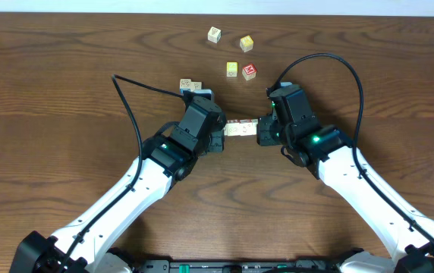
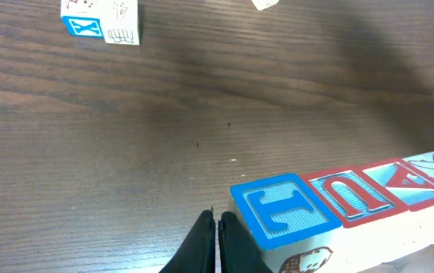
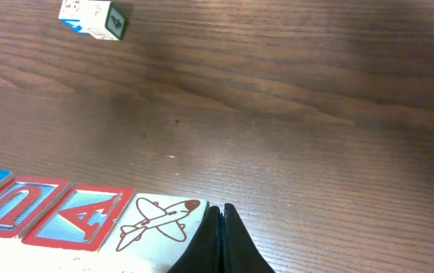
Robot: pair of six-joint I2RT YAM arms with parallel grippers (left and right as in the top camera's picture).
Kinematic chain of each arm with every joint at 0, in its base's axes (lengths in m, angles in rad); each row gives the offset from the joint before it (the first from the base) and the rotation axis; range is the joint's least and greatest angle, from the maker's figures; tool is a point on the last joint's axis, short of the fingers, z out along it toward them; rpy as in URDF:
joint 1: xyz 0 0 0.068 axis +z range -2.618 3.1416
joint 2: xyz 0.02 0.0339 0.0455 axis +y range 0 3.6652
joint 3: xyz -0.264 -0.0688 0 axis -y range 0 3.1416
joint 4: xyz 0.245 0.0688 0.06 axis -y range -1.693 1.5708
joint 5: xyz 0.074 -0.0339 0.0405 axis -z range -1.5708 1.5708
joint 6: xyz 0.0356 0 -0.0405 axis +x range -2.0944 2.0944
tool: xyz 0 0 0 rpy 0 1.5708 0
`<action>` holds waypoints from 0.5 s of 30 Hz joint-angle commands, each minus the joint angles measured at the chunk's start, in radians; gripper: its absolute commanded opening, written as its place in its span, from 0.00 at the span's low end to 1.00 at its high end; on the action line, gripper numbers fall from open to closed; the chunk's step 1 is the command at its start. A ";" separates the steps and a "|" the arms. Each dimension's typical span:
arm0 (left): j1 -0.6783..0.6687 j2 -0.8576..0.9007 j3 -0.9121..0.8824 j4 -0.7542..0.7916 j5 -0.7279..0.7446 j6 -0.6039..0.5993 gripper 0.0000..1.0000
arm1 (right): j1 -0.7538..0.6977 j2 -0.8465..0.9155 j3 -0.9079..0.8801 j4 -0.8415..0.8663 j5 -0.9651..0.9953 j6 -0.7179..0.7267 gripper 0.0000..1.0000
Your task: Lift 4 blocks
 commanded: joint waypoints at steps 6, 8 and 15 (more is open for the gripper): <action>-0.096 0.015 0.066 0.055 0.288 -0.002 0.07 | 0.090 0.003 0.042 0.025 -0.326 0.042 0.01; -0.096 0.027 0.066 0.058 0.288 -0.012 0.07 | 0.090 0.003 0.042 0.025 -0.326 0.042 0.01; -0.096 0.072 0.066 0.089 0.311 -0.031 0.07 | 0.089 0.003 0.042 0.016 -0.293 0.034 0.01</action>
